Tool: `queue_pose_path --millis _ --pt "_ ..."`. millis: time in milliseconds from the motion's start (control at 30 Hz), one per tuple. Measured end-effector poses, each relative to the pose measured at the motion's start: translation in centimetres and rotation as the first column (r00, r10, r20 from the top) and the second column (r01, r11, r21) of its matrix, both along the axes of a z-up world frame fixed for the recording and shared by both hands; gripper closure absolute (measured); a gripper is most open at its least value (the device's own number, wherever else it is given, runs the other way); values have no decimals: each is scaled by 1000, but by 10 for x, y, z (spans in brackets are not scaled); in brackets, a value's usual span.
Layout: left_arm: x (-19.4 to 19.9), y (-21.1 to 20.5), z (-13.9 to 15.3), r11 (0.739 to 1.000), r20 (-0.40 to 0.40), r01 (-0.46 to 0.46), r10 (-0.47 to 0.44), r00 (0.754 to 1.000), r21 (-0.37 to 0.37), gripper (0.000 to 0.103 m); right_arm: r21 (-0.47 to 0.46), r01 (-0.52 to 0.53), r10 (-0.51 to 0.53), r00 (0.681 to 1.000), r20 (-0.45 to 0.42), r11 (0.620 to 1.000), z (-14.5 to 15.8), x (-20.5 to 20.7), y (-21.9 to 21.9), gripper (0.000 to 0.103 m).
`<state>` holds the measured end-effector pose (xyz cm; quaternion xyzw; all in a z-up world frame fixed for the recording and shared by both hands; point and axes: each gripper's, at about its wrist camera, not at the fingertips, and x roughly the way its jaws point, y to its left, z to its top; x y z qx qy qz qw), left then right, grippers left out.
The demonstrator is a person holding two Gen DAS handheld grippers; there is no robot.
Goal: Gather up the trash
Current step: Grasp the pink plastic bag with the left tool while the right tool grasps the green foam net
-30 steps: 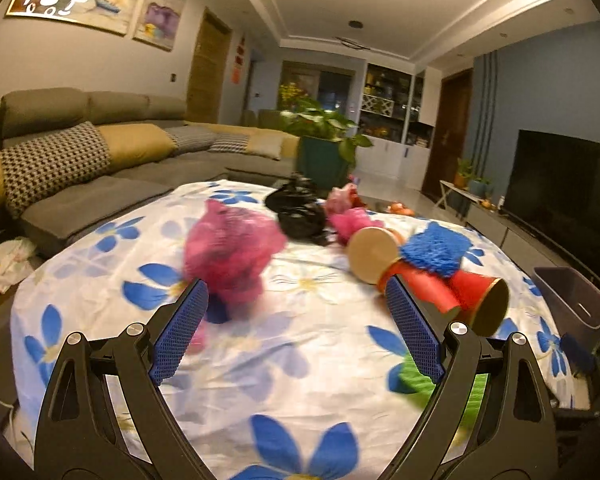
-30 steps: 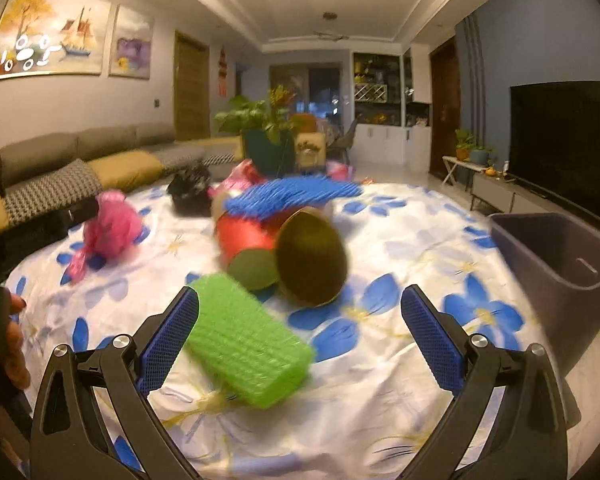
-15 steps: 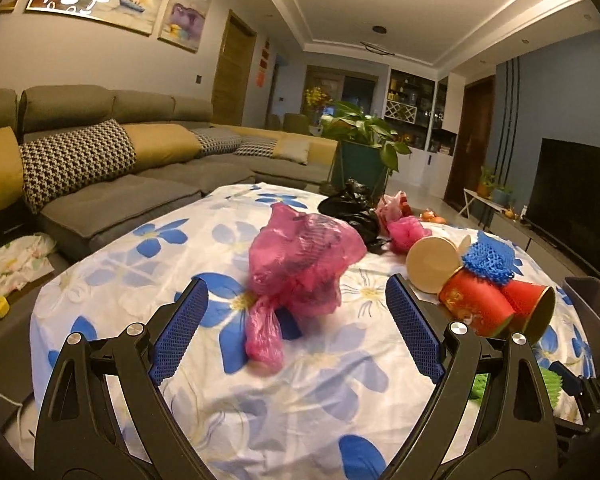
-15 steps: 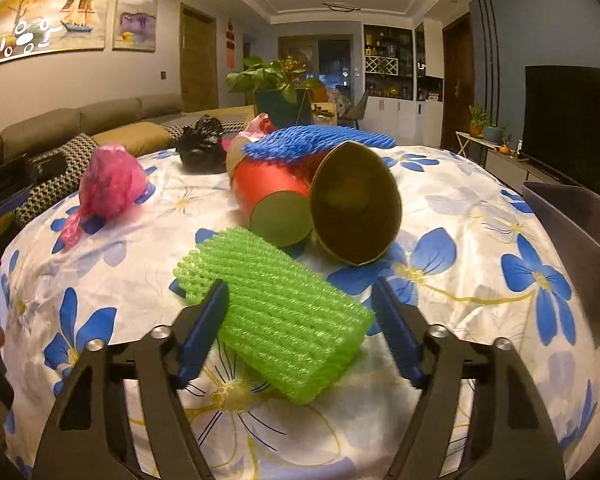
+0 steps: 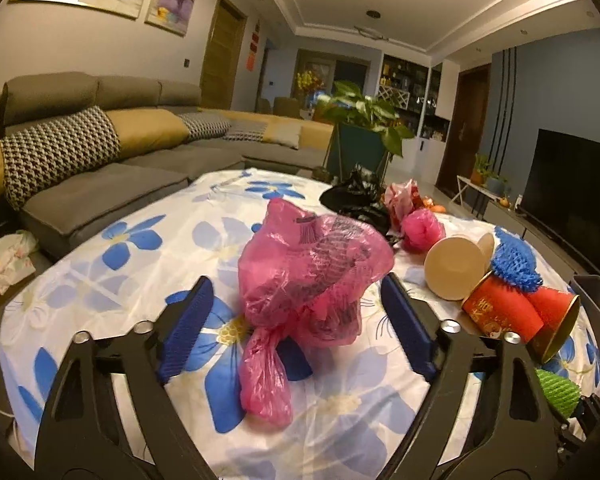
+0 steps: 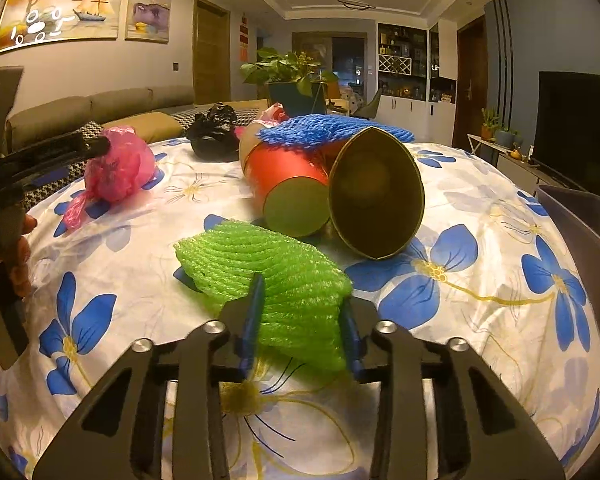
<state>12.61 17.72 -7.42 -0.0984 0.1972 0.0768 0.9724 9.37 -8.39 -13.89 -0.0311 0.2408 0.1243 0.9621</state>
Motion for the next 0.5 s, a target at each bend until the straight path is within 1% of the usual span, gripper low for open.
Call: queue_pose_path --millis 33,100,133,300,400,500 --pt "4 0 -2 1000 -14 10 -10 1000 0 33 3 1 -1 1000 2 1000 0 0 -1 75" --pt "11 2 -7 999 -41 35 -36 999 -5 52 11 0 0 1000 2 1000 2 0 -2 79" --pt "14 3 -10 999 -53 51 -52 997 -19 56 12 0 0 1000 3 1000 2 0 -2 82" --pt "14 5 -15 996 -57 71 -73 996 -48 88 21 -16 16 1000 13 1000 7 -6 -1 88" --pt "9 4 -14 995 -53 82 -86 995 -59 95 30 -30 29 999 26 999 13 -11 0 90" --pt "-2 3 -8 994 -30 78 -80 996 -70 96 38 -40 38 998 43 998 19 -18 -1 90"
